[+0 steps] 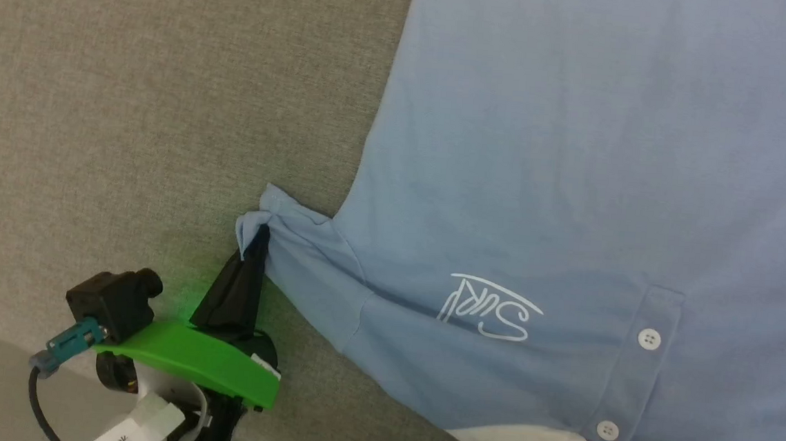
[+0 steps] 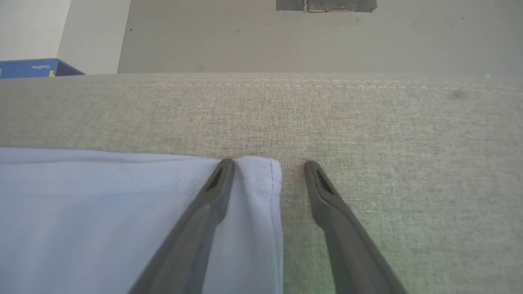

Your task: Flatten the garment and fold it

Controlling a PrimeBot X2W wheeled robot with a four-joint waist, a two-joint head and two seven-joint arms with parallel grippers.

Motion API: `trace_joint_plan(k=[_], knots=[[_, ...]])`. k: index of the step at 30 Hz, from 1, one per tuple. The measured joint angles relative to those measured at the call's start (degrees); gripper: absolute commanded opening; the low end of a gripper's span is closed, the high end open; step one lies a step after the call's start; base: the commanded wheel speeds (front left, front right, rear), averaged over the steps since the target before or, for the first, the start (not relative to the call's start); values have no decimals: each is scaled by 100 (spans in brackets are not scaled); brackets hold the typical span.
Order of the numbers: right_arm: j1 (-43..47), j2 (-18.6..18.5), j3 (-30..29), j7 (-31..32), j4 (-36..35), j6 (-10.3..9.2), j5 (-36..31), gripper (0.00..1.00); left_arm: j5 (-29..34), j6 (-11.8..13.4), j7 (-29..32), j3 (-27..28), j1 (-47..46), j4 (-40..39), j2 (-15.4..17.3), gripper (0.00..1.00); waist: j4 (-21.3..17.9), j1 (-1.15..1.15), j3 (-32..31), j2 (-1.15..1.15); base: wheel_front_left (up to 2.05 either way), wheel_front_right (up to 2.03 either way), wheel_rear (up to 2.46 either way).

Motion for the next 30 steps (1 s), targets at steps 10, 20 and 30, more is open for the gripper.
trace_joint_plan(k=[10, 20, 30], knots=[[1280, 474, -400, -2569, -704, 0, 101, 0, -48, -3, -22, 29, -76, 285, -8, 0, 47, 1, -312, 0, 0, 0, 0], [3802, 1165, -1049, -5020, -1165, 0, 575, 0, -151, 215, 387, 220, 575, 479, 321, 0, -211, 0, -1365, 0, 0, 0, 0], [5714, 2220, -1541, -4009, -1937, 0, 558, 0, -185, 427, 682, 383, 1094, 200, 583, 0, -914, 0, -2307, -1, 0, 0, 0]])
